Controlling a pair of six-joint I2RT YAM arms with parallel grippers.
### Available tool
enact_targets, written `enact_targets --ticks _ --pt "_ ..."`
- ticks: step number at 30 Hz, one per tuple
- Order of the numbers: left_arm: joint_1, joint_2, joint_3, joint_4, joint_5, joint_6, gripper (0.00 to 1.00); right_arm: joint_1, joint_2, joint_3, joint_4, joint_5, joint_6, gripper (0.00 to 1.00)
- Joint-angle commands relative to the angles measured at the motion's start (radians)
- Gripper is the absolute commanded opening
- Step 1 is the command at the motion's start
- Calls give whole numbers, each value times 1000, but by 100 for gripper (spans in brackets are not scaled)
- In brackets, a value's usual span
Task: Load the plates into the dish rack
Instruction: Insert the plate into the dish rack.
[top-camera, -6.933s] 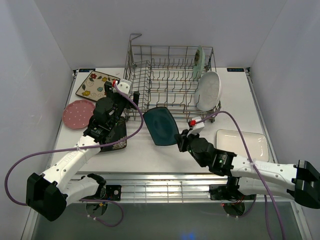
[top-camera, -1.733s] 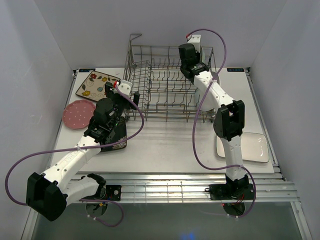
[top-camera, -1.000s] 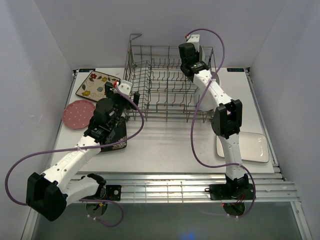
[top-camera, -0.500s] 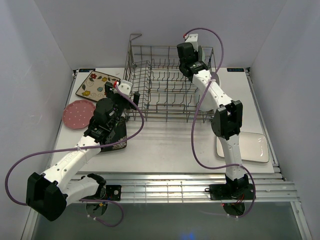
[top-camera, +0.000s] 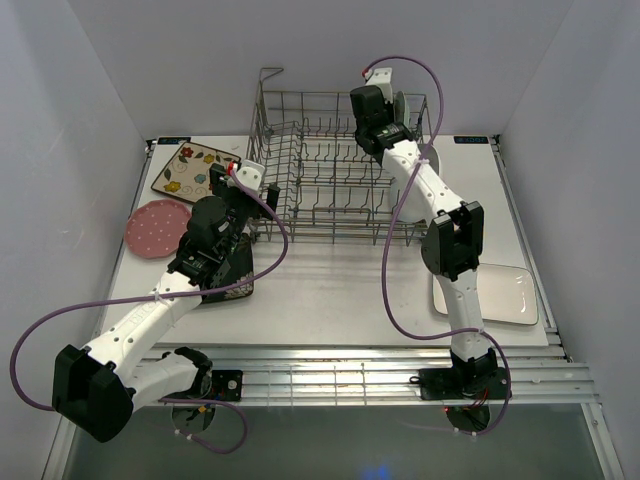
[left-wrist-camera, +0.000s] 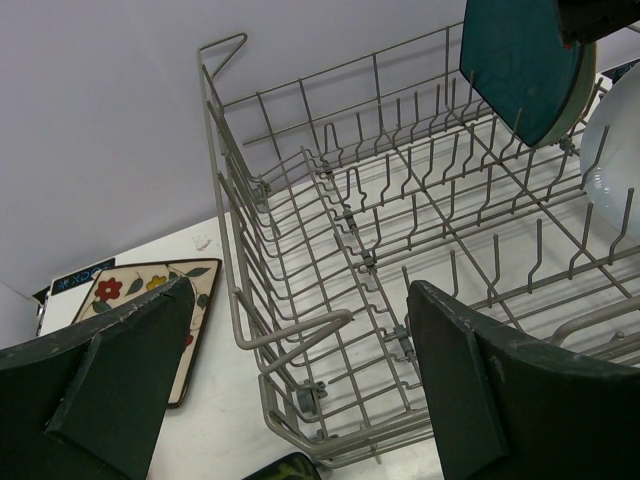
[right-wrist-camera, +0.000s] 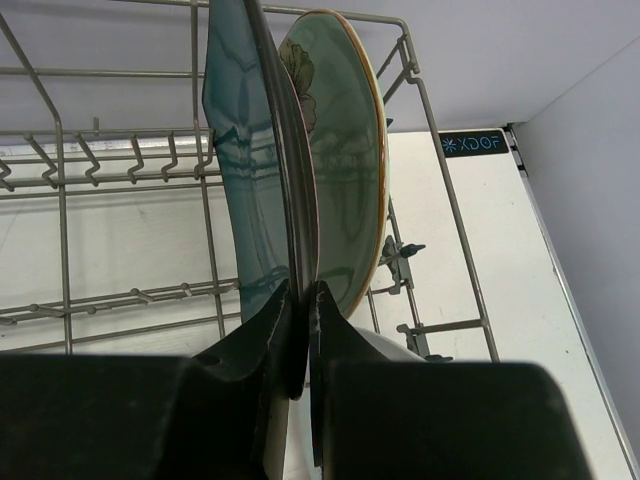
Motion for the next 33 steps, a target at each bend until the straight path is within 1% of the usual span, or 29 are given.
enact_targets --ticks 1,10,23,33 --pt "-2 -16 -2 20 -9 3 98 -3 -28 61 29 -136 38 8" --pt "-2 -6 -1 19 -9 3 98 -40 13 42 -9 -273 92 8" --pt "0 0 -1 20 -9 3 98 -43 85 62 -32 -314 89 8" --pt "-2 -3 1 20 -11 3 98 -45 96 59 -31 -334 96 8"
